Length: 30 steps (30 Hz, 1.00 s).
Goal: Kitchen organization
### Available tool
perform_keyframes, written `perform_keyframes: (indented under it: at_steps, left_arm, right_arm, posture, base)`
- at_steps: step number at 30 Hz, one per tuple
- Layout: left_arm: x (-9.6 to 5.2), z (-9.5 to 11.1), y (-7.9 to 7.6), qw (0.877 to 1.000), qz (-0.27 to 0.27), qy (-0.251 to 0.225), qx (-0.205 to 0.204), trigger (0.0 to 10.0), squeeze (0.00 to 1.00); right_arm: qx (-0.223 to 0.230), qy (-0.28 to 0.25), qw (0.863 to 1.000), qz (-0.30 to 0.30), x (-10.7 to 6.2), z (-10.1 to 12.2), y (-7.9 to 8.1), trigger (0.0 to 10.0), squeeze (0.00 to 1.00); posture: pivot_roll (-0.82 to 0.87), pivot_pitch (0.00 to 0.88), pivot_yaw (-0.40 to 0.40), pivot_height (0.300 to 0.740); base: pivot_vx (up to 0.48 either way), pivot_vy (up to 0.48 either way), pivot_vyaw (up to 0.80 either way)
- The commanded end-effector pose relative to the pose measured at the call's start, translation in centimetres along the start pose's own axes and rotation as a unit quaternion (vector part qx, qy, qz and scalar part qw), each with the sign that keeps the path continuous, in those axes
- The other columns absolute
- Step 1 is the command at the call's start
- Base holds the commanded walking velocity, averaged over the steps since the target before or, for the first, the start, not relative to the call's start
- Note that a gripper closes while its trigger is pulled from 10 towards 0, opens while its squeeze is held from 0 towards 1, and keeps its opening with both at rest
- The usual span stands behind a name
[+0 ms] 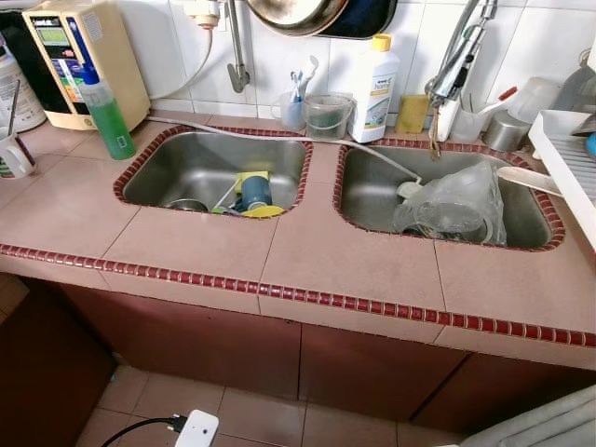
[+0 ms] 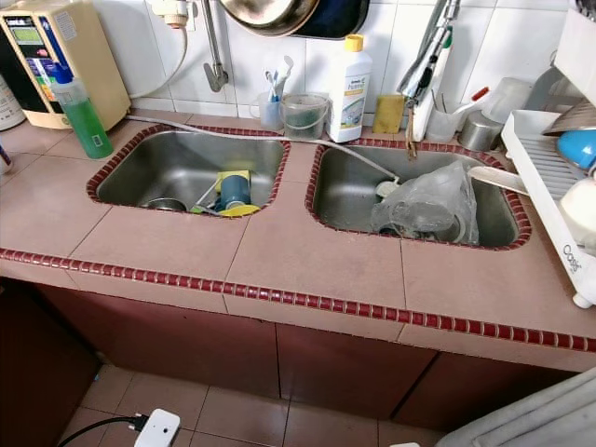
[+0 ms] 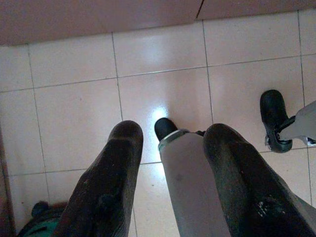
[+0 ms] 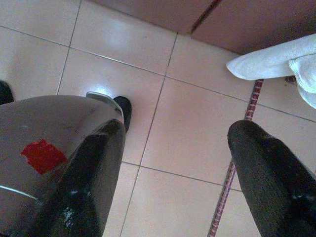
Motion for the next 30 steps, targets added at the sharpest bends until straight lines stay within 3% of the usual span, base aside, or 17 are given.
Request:
perform_keyframes:
  at_steps: [1, 30]
  left_arm:
    - [-0.08, -0.18, 0.5, 1.0, 0.01, 0.005, -0.001, 10.0, 0.0]
    - [-0.05, 0.04, 0.43, 1.0, 0.004, 0.003, 0.003, 10.0, 0.0]
  right_arm:
    - [0.01, -0.005, 1.0, 0.019, 0.12, 0.58, 1.56, 10.0, 0.0]
    - [0.005, -0.007, 1.0, 0.02, 0.17, 0.83, 1.88, 10.0, 0.0]
  posture:
    - [-0.06, 0.0, 0.054, 0.74]
    - [-0.06, 0.0, 0.064, 0.74]
  base:
    - [0.0, 0.0, 0.0]
    - [0.0, 0.0, 0.0]
Point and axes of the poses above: a point about 5 cm out from each wrist's last joint towards the gripper, its own x axis pointing out of the wrist towards the gripper, its own z axis along the axis of the wrist's last joint, y = z × x, the point moved 3 cm from there along x, pointing out of the wrist towards the gripper, and after that the axes turned 4 degrees about -x, right-handed, at the moved point
